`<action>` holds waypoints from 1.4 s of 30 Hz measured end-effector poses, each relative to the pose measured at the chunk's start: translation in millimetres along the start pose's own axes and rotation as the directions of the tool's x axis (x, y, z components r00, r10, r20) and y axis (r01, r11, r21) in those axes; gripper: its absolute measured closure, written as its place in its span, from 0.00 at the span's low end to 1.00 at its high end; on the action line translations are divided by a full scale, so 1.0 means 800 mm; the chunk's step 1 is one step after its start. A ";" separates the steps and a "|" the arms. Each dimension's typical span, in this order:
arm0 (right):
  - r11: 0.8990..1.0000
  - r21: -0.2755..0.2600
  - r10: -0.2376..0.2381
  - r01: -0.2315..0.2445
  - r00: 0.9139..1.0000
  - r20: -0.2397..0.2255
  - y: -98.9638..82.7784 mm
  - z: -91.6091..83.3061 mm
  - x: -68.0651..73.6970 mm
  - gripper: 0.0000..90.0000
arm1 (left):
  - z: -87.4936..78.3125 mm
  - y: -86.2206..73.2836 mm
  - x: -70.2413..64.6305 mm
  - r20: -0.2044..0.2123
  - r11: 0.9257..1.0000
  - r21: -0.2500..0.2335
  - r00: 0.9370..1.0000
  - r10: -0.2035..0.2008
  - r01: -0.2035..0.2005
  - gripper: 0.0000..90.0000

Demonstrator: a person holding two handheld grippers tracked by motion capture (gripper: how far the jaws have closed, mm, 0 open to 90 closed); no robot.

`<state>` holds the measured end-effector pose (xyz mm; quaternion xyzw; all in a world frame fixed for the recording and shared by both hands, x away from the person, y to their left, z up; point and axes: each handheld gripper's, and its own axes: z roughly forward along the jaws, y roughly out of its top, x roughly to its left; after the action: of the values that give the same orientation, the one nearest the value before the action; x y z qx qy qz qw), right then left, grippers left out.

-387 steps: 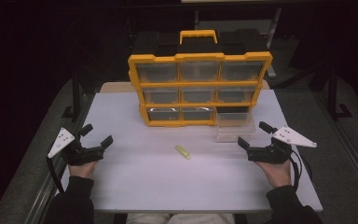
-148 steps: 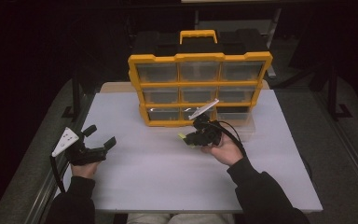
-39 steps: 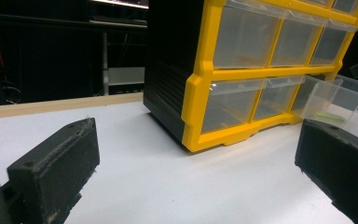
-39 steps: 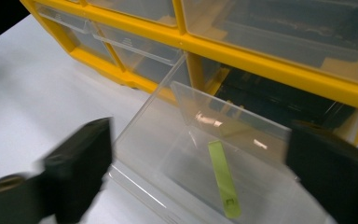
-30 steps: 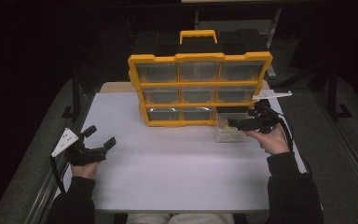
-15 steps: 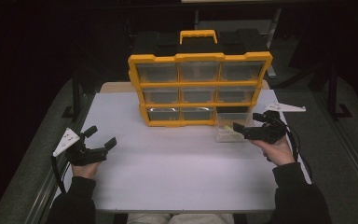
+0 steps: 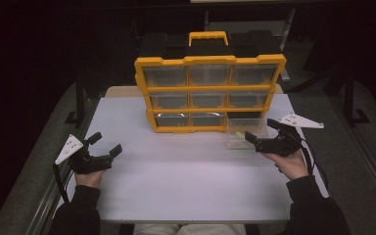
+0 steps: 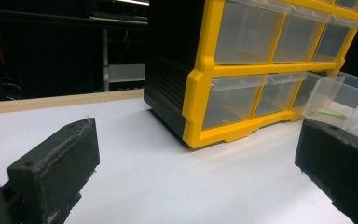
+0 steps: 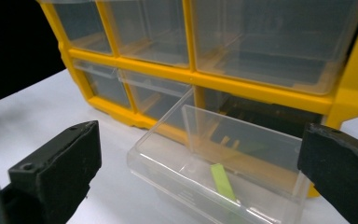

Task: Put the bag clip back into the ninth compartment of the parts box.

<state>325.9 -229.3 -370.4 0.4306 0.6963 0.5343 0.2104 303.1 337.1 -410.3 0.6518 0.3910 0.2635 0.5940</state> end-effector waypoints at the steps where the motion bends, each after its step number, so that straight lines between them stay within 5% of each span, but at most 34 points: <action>1: 1.000 -0.012 -0.007 0.007 1.000 0.005 -0.004 -0.002 0.000 0.00 | 0.000 0.000 0.000 0.000 1.000 0.000 1.000 0.001 -0.001 0.00; 19: 0.986 -0.146 -0.062 0.075 0.994 0.093 -0.033 -0.023 -0.004 0.00 | -0.001 0.000 0.000 0.000 1.000 -0.002 1.000 0.005 -0.005 0.00; 32: 0.985 -0.136 -0.082 0.104 0.984 0.155 -0.064 -0.025 -0.002 0.00 | -0.001 -0.001 0.000 0.003 1.000 -0.001 1.000 0.001 -0.001 0.00; 42: 0.988 -0.124 -0.074 0.093 0.986 0.150 -0.076 -0.017 -0.001 0.00 | -0.001 -0.001 0.001 0.005 1.000 -0.002 1.000 -0.002 0.002 0.00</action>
<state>292.9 -241.1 -422.1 0.4241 0.6602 0.5366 0.3103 302.8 337.8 -410.9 0.6514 0.3901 0.2617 0.5958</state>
